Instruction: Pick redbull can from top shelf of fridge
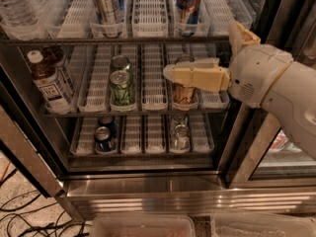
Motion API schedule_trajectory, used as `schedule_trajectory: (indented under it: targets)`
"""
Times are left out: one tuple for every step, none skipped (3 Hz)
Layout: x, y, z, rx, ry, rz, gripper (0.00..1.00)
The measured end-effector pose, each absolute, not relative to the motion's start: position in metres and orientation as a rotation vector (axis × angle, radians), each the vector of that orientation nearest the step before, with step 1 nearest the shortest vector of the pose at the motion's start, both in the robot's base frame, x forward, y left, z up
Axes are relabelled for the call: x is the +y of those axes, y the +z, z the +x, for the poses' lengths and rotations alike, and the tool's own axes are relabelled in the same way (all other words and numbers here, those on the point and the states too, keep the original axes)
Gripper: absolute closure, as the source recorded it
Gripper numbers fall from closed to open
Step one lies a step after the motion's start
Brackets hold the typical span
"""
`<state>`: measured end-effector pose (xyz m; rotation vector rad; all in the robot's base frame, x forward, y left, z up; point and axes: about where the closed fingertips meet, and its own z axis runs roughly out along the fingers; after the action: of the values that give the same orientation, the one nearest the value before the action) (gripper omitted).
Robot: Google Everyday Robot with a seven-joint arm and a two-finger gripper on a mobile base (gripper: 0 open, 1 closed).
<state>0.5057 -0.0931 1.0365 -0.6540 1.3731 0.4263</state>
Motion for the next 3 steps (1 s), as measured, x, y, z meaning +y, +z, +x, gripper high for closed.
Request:
schedule_trajectory:
  targets:
    - [-0.095,1.041,0.52,1.37,0.432,-0.642,0.0]
    - [-0.098,1.042,0.53,1.373,0.417,-0.626,0.0]
    - [-0.098,1.042,0.53,1.374,0.417,-0.626,0.19]
